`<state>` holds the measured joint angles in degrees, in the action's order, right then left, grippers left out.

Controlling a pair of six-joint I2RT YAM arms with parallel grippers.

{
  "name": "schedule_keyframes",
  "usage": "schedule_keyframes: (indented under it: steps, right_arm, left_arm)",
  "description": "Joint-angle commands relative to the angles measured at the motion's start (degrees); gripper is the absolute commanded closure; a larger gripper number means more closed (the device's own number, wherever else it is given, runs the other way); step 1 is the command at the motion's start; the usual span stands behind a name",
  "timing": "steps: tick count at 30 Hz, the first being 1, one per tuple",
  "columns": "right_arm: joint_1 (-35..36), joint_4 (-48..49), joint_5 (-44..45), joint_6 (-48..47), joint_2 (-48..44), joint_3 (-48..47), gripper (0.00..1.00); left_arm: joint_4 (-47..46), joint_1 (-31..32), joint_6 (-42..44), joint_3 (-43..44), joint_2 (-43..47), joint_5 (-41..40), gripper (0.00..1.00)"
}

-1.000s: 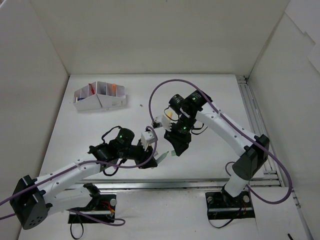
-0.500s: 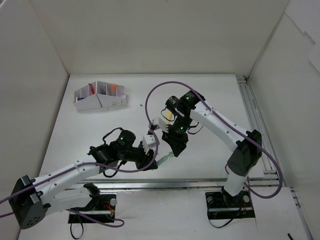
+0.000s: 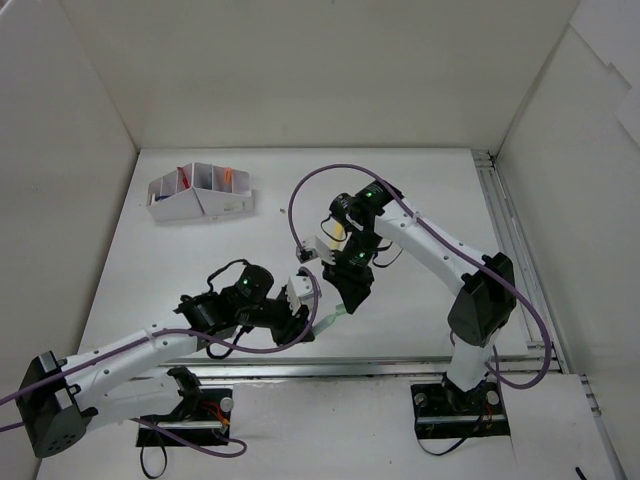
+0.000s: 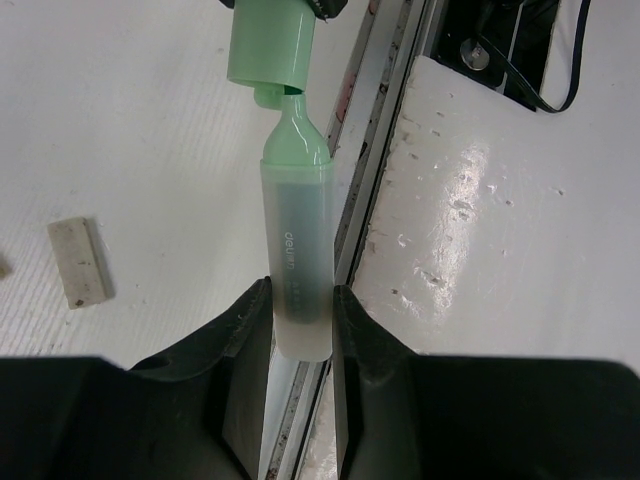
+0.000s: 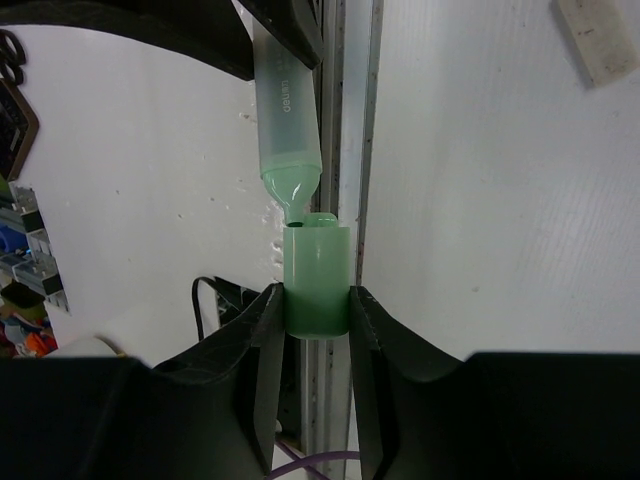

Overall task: Sort the stationery into containers
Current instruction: Close the pen cap on the pen.

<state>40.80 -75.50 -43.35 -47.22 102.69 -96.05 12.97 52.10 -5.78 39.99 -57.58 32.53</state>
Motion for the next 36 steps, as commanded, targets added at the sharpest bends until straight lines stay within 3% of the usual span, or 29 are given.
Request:
schedule_keyframes:
  steps: [1, 15, 26, 36]
  right_arm:
    - [0.2, -7.7, -3.5, -2.7, 0.2, -1.1, 1.0]
    - [2.4, -7.8, -3.3, -3.0, -1.5, 2.8, 1.0]
    - [4.6, -7.6, -3.7, -2.3, 2.1, -0.5, 1.0]
    - [6.1, -7.7, -11.5, -8.5, 4.2, 0.0, 1.0]
  left_arm:
    - [-2.7, 0.5, 1.7, 4.6, -0.2, 0.3, 1.0]
    - [-1.9, 1.0, 0.6, 5.3, -0.5, -1.2, 1.0]
    - [-1.8, 2.6, 1.2, 6.0, -0.3, -3.3, 1.0]
    - [-8.7, 3.8, 5.8, 7.4, 0.7, -6.5, 1.0]
